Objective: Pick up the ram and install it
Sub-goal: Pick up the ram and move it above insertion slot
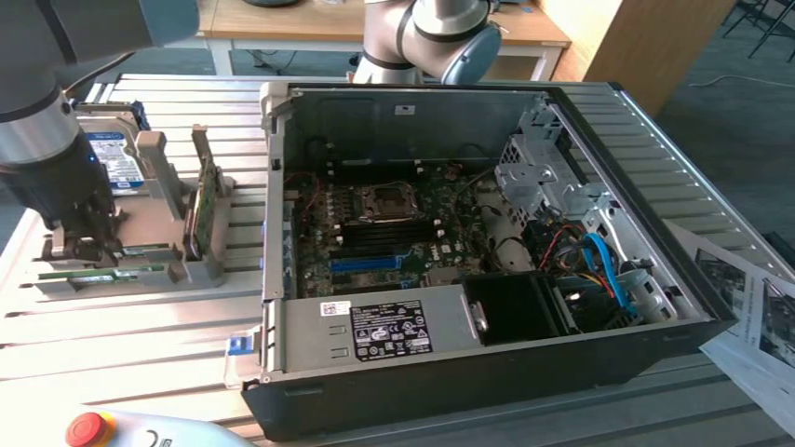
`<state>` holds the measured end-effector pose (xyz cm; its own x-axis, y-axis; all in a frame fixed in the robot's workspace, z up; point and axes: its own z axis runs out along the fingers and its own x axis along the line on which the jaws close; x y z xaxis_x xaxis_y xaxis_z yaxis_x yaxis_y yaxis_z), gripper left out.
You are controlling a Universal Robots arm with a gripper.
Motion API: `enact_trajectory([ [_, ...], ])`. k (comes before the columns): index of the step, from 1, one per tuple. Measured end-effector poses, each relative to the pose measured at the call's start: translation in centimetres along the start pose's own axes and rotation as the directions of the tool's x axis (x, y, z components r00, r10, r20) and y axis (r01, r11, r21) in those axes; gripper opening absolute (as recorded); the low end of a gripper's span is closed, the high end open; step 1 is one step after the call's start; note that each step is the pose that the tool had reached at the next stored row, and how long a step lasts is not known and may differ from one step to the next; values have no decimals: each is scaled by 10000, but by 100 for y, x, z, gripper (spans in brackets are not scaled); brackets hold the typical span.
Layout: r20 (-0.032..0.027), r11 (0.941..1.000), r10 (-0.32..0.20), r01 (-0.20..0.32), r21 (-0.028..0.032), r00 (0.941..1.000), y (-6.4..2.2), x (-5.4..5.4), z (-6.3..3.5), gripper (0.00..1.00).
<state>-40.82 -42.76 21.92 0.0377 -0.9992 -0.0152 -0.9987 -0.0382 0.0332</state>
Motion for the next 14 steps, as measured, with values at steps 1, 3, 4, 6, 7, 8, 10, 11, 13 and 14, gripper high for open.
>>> enact_trajectory([
  [1,-1,10000,0,0,-1,10000,0,1,5,30],
  [3,-1,10000,0,0,0,10000,-1,3,17,30],
  [4,-1,10000,0,0,-1,10000,-1,3,23,30],
  [6,0,10000,0,0,0,10000,-1,5,36,30],
  [7,-1,10000,0,0,0,10000,-2,5,42,30],
  [8,0,10000,0,0,0,10000,-2,6,48,30],
  [10,-1,10000,0,0,0,10000,-2,7,60,30],
  [11,-1,10000,0,0,0,10000,-3,8,67,30],
  [13,-1,10000,0,0,0,10000,-3,9,78,30],
  [14,0,10000,0,0,0,10000,-3,9,84,30],
])
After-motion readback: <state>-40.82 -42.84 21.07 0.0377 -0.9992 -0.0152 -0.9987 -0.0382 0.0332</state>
